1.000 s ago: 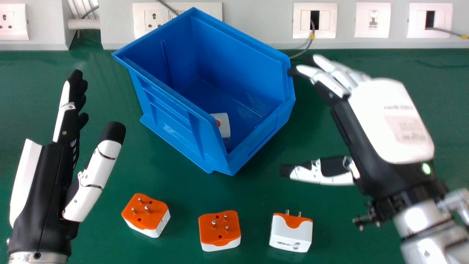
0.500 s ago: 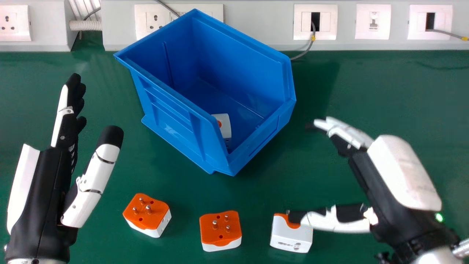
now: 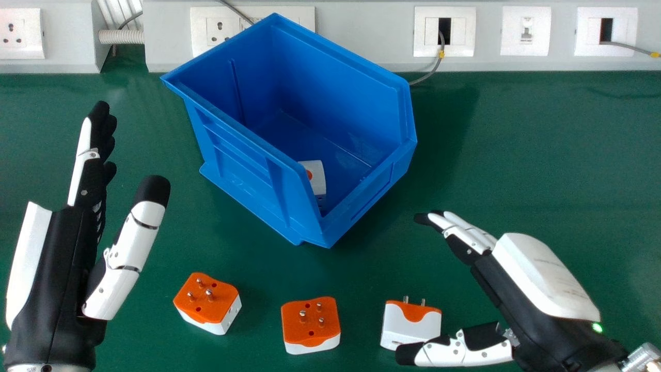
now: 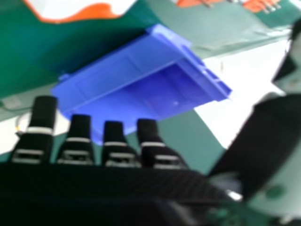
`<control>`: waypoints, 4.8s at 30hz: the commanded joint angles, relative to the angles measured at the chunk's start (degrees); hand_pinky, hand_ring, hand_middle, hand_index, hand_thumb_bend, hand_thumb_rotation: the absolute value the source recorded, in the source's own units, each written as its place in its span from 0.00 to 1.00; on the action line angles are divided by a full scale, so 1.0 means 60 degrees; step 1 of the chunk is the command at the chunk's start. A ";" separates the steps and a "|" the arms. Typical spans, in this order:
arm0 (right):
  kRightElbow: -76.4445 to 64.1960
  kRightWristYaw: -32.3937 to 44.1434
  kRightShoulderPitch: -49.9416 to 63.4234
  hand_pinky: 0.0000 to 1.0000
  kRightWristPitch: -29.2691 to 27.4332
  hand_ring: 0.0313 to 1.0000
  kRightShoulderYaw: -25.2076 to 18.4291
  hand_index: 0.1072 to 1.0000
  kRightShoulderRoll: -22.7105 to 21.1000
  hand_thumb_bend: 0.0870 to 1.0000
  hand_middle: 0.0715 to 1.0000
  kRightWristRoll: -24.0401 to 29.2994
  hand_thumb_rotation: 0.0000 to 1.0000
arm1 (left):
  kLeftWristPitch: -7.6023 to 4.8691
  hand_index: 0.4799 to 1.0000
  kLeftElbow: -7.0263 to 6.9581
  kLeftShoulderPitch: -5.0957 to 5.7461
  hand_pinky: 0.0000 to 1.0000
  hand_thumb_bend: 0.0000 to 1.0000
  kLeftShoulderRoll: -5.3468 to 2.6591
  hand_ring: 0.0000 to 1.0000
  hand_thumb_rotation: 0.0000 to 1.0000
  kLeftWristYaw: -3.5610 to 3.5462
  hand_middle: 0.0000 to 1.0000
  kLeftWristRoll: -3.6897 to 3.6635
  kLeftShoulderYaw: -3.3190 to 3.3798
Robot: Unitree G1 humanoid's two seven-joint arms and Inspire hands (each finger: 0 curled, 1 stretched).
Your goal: Pick all objects and put in blue box
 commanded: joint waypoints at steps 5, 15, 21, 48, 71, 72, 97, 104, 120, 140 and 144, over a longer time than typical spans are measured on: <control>0.0601 -0.0132 -0.0602 0.79 -0.0061 0.92 0.0352 0.90 -0.0001 0.70 0.95 -0.0496 0.46 | -0.0195 1.00 -0.0003 -0.0158 0.99 0.51 0.0098 1.00 0.87 0.0011 1.00 -0.0015 0.0082; 0.1608 -0.0205 -0.1406 0.79 0.0338 0.91 0.0855 0.89 0.0130 0.72 0.94 -0.1343 0.47 | -0.0175 1.00 0.0101 -0.0264 0.99 0.53 0.0191 1.00 0.87 -0.0055 1.00 -0.0105 0.0170; 0.2238 -0.0310 -0.1808 0.79 0.0688 0.90 0.1212 0.87 0.0222 0.73 0.92 -0.1822 0.44 | -0.0195 1.00 0.0224 -0.0374 0.99 0.55 0.0212 1.00 0.87 -0.0080 1.00 -0.0098 0.0206; 0.4369 0.0102 -0.3148 0.81 0.2423 0.90 0.2550 0.88 0.0097 0.72 0.92 -0.2769 0.36 | -0.0013 1.00 0.0229 -0.0381 0.98 0.61 0.0373 1.00 0.87 -0.0296 1.00 -0.0337 0.0468; 0.4544 0.0419 -0.3210 0.79 0.2947 0.88 0.3607 0.86 -0.0271 0.72 0.91 -0.4410 0.34 | 0.0304 1.00 0.0238 -0.0736 0.95 0.65 0.0433 1.00 0.87 -0.0274 1.00 -0.0474 0.0527; 0.4505 0.0433 -0.3197 0.79 0.2923 0.88 0.3648 0.86 -0.0320 0.72 0.91 -0.4417 0.33 | 0.0311 1.00 0.0250 -0.0760 0.95 0.65 0.0435 1.00 0.87 -0.0278 1.00 -0.0488 0.0529; 0.3707 0.0852 -0.2856 0.77 0.2700 0.87 0.3815 0.83 -0.0860 0.71 0.89 -0.4468 0.32 | 0.0271 1.00 0.0375 -0.0957 0.96 0.68 0.0458 1.00 0.86 -0.0284 1.00 -0.0503 0.0570; 0.3912 0.0912 -0.2998 0.78 0.2847 0.86 0.3812 0.83 -0.0743 0.71 0.89 -0.4442 0.32 | 0.0194 1.00 0.0410 -0.0975 0.95 0.66 0.0489 1.00 0.86 -0.0300 1.00 -0.0477 0.0596; 0.4342 0.0385 -0.3276 0.70 0.2811 0.78 0.3963 0.75 -0.0652 0.70 0.80 -0.4645 0.29 | 0.0022 1.00 0.0579 -0.0997 0.94 0.63 0.0583 1.00 0.86 -0.0349 1.00 -0.0503 0.0661; 0.4676 -0.0594 -0.3427 0.33 0.2606 0.41 0.3926 0.47 -0.0539 0.49 0.45 -0.4562 0.04 | 0.0074 1.00 0.0493 -0.0972 0.94 0.64 0.0671 1.00 0.86 -0.0406 0.99 -0.0566 0.0732; 0.4674 -0.0506 -0.3438 0.33 0.2637 0.41 0.3921 0.45 -0.0511 0.47 0.46 -0.4526 0.02 | 0.0069 1.00 0.0513 -0.0968 0.94 0.64 0.0685 1.00 0.86 -0.0416 0.99 -0.0579 0.0750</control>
